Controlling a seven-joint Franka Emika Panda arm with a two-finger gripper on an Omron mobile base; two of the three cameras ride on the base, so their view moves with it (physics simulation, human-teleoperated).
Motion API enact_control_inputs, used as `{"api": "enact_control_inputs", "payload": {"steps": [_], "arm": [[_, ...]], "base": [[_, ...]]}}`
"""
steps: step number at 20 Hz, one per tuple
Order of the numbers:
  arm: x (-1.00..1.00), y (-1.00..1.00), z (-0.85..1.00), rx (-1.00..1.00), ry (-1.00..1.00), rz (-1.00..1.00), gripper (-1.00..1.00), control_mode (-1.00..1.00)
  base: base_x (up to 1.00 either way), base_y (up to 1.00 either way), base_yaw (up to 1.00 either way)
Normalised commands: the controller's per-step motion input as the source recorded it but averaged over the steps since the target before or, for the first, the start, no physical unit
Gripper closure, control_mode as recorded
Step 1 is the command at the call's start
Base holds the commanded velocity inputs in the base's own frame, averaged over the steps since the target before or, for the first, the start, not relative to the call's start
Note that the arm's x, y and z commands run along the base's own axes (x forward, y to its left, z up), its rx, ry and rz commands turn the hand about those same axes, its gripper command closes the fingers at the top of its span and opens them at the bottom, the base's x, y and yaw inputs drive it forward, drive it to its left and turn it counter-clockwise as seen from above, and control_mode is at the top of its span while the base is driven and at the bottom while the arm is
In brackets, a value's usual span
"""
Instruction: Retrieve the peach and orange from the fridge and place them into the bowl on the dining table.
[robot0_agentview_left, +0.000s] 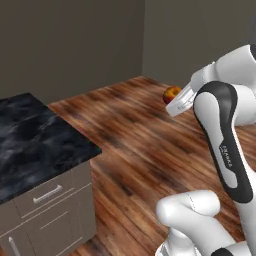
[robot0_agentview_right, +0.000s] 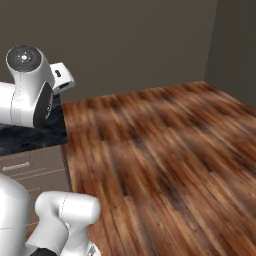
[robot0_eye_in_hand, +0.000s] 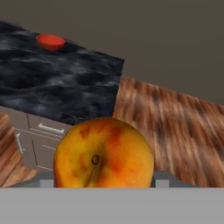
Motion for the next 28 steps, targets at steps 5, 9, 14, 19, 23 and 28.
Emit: {"api": "enact_control_inputs", "payload": {"steps": [5,9,14,19,23,28], "arm": [[0.00,0.00,0.00,0.00,0.00,0.00,1.00,1.00],[0.00,0.00,0.00,0.00,0.00,0.00,1.00,1.00],[0.00,0.00,0.00,0.00,0.00,0.00,1.00,1.00],[0.00,0.00,0.00,0.00,0.00,0.00,1.00,1.00],[0.00,0.00,0.00,0.00,0.00,0.00,1.00,1.00],[0.00,0.00,0.00,0.00,0.00,0.00,1.00,1.00]], "base": [[1.00,-0.40,0.01],[1.00,-0.56,0.04],[1.00,-0.66,0.18],[1.00,-0.42,0.47],[1.00,-0.31,0.62],[1.00,-0.33,0.67]]}}
